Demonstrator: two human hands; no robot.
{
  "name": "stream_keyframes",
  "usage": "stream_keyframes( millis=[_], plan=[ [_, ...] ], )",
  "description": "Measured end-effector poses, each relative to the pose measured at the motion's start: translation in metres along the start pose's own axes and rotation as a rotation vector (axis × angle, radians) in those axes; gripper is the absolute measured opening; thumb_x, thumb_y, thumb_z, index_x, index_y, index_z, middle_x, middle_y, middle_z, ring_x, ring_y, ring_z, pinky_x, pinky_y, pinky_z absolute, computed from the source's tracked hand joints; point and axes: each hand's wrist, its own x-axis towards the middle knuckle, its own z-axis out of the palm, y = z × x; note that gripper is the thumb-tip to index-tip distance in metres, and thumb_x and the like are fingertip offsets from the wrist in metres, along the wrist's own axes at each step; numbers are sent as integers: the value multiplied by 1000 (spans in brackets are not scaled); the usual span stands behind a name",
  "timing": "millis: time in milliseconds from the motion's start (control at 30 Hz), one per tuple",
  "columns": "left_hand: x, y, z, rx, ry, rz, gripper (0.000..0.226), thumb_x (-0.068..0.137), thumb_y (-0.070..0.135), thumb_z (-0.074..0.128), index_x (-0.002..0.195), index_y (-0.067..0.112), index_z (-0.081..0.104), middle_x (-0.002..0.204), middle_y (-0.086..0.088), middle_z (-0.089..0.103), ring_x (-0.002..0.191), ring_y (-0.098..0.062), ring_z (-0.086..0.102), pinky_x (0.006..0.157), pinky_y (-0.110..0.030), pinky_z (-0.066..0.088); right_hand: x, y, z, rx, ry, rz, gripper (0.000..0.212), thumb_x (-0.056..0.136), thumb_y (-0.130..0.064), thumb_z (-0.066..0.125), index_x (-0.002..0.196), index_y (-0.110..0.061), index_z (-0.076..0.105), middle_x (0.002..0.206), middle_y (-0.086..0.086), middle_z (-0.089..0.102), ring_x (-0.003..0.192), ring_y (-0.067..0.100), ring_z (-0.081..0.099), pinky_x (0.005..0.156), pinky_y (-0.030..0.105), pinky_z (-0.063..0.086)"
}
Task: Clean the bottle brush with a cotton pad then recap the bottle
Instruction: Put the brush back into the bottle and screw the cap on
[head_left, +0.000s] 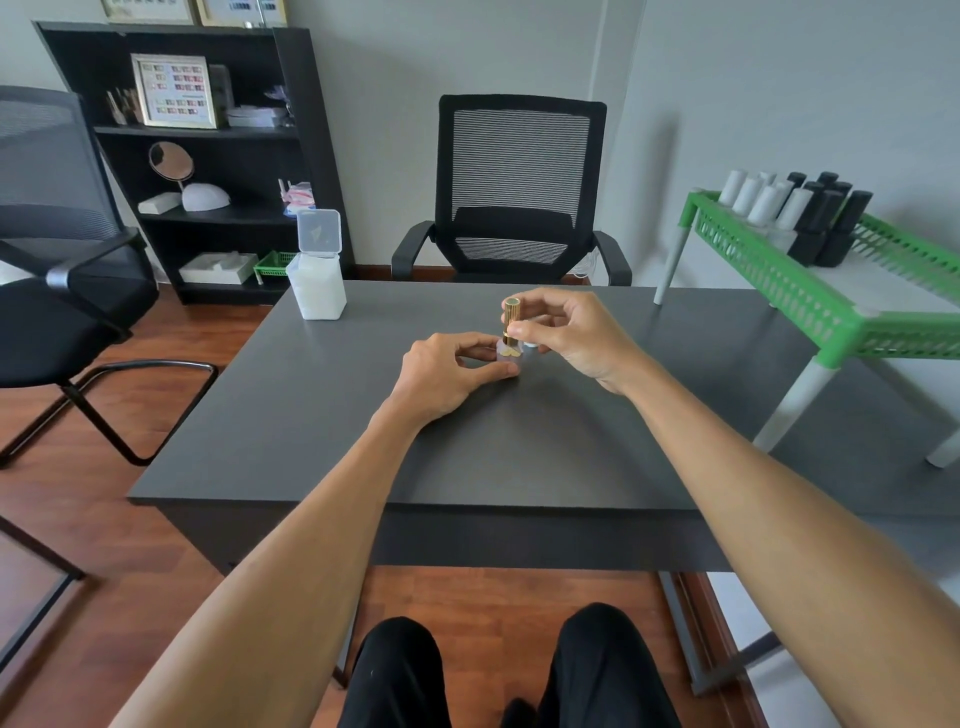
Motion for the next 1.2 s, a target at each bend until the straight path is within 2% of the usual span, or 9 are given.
stream_keyframes(
  millis=[100, 233, 400, 567, 733, 833, 933, 1067, 1200],
  plan=[
    [0, 0, 0, 1, 2, 3, 28, 81, 71, 78, 106, 59, 71, 86, 39, 71, 93, 0, 66, 79, -22, 50, -1, -1, 0, 25, 15, 0, 21, 93, -20, 84, 113, -27, 78, 111, 1, 79, 88, 12, 70, 75, 25, 54],
    [0, 0, 1, -3, 5, 1, 39, 82, 70, 78, 116, 51, 76, 92, 33, 74, 90, 2, 65, 76, -21, 46, -3, -3, 0, 26, -62, -6, 27, 97, -22, 69, 117, -38, 78, 121, -9, 82, 102, 6, 75, 74, 19, 54],
    [-1, 1, 0, -4, -5, 6, 40, 82, 70, 78, 118, 50, 76, 94, 32, 75, 95, -3, 66, 81, -25, 50, 0, 2, -1, 33, 17, 14, 17, 92, -23, 85, 107, -29, 79, 101, -7, 82, 83, 7, 71, 74, 25, 54],
    [-1, 1, 0, -13, -17, -4, 39, 82, 70, 78, 116, 52, 75, 94, 33, 74, 97, -4, 66, 85, -27, 52, -1, -1, -2, 45, -45, -2, 31, 95, -25, 75, 124, -36, 77, 121, -8, 82, 97, 3, 73, 74, 20, 54],
    [-1, 1, 0, -15, -14, 4, 39, 82, 70, 78, 116, 51, 76, 93, 33, 74, 95, -4, 67, 84, -27, 52, 1, 3, -1, 24, 3, 5, 21, 94, -23, 83, 114, -27, 80, 109, -3, 82, 86, 4, 72, 73, 24, 54],
    [-1, 2, 0, -15, -28, 8, 37, 83, 70, 77, 115, 53, 74, 93, 34, 73, 96, -6, 67, 85, -29, 54, 1, 2, -2, 0, 13, 6, 33, 94, -25, 84, 126, -29, 77, 112, -1, 81, 88, 6, 70, 68, 16, 53],
    [-1, 2, 0, -18, -20, 4, 40, 83, 69, 78, 117, 51, 75, 93, 33, 74, 96, -6, 67, 82, -27, 52, 1, 1, -2, -10, -22, -5, 29, 98, -23, 76, 126, -31, 78, 117, -3, 82, 90, 0, 71, 67, 13, 51],
    [1, 1, 0, -14, -18, -1, 42, 84, 68, 77, 120, 47, 76, 98, 28, 76, 97, -6, 67, 78, -21, 48, 0, 3, -2, -7, -22, -23, 23, 101, -17, 74, 123, -17, 81, 112, -5, 84, 87, -5, 75, 71, 7, 51],
    [1, 2, 0, 17, -36, 3, 44, 87, 68, 75, 124, 45, 75, 107, 24, 77, 93, -5, 64, 73, -20, 43, 0, 4, -4, -28, -28, -23, 22, 100, -18, 76, 122, -16, 81, 112, -4, 84, 95, -1, 76, 78, 11, 53]
  ],
)
